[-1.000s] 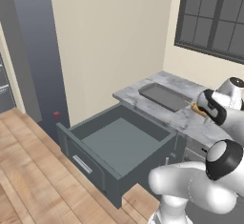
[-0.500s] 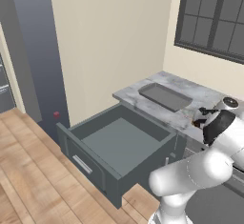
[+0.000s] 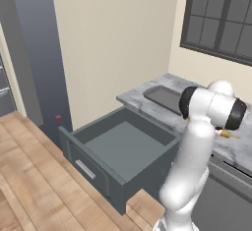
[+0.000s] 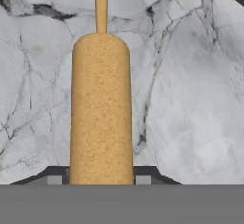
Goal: Pick the rolling pin from the drawer and place it on the counter.
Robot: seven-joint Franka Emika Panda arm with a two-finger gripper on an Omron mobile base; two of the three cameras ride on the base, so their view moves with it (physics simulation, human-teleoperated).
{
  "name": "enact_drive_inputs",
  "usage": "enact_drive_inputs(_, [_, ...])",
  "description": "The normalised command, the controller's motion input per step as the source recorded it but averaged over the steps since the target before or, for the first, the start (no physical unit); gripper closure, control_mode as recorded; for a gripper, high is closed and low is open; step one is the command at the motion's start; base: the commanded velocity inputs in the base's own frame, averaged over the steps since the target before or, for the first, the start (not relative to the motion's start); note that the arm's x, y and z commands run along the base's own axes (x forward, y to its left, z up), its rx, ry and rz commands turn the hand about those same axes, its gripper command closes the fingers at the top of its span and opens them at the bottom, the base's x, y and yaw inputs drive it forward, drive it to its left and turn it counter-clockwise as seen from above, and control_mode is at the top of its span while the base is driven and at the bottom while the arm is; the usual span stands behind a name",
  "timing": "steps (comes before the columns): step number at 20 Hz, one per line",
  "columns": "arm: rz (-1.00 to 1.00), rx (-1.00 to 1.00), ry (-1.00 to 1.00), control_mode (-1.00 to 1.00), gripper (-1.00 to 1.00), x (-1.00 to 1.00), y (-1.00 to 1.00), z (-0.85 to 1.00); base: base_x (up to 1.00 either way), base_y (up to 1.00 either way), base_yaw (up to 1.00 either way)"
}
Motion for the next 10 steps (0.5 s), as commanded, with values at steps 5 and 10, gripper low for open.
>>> enact_drive_inputs(5, [0.00, 0.06, -0.04, -1.00, -1.00, 0.08, -0.68, -0.16, 0.00, 0.00, 0.00])
enact_drive_inputs(10, [0.00, 0.06, -0.20, -1.00, -1.00, -0.38, -0.42, 0.15, 0.00, 0.00, 0.00])
